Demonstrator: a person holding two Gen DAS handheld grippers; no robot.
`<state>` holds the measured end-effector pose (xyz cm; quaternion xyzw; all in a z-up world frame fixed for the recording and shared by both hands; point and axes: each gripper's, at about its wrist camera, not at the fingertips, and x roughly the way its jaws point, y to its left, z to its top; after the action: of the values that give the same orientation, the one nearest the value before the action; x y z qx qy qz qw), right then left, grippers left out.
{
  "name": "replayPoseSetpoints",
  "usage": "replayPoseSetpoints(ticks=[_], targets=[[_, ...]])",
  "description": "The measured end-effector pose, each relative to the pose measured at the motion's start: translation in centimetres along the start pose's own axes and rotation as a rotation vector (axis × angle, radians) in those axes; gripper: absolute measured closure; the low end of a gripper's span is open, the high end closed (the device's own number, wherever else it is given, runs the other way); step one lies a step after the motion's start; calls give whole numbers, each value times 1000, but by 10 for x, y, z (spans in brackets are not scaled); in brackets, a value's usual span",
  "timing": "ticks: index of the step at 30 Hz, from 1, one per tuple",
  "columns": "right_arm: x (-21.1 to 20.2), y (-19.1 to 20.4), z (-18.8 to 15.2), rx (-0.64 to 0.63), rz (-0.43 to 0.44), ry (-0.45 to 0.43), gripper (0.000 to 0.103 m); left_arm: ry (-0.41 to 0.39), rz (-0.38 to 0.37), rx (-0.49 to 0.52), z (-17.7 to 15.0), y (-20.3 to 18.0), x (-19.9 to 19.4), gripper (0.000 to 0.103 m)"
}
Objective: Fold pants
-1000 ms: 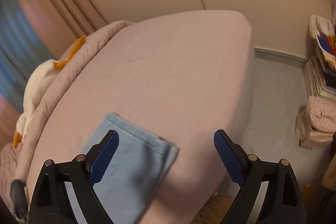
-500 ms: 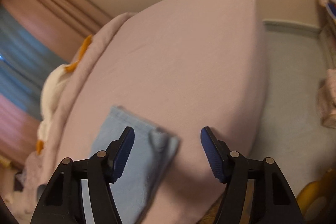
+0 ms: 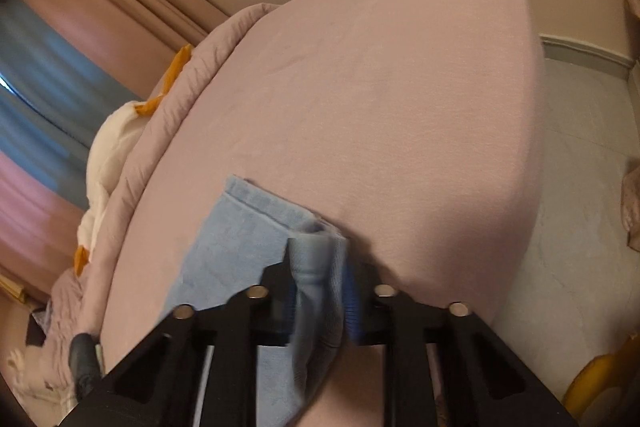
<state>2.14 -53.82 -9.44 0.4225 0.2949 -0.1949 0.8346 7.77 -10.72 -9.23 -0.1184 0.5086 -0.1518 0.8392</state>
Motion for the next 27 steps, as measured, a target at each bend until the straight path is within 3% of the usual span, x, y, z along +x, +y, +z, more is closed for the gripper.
replayPoseSetpoints(ticks=[3, 8, 12, 16, 19, 22, 25, 27], targets=[[-20, 24, -3, -100, 31, -67, 85, -11, -4, -19, 0, 4, -9, 10], [-63, 104, -29, -324, 293, -73, 86, -67, 1, -46, 0, 17, -34, 10], [-75, 172, -78, -530, 469, 46, 85, -118, 38, -79, -3, 35, -57, 10], [-56, 220, -139, -676, 587, 284, 85, -156, 71, -136, -10, 61, -75, 10], [-39, 234, -181, -762, 567, 411, 85, -155, 91, -182, -14, 80, -79, 10], [-9, 244, -220, -843, 473, 531, 85, -142, 100, -225, -19, 94, -79, 10], [8, 242, -242, -897, 373, 567, 85, -130, 94, -240, -23, 101, -79, 10], [4, 239, -243, -892, 367, 570, 85, -124, 87, -240, -22, 100, -78, 10]])
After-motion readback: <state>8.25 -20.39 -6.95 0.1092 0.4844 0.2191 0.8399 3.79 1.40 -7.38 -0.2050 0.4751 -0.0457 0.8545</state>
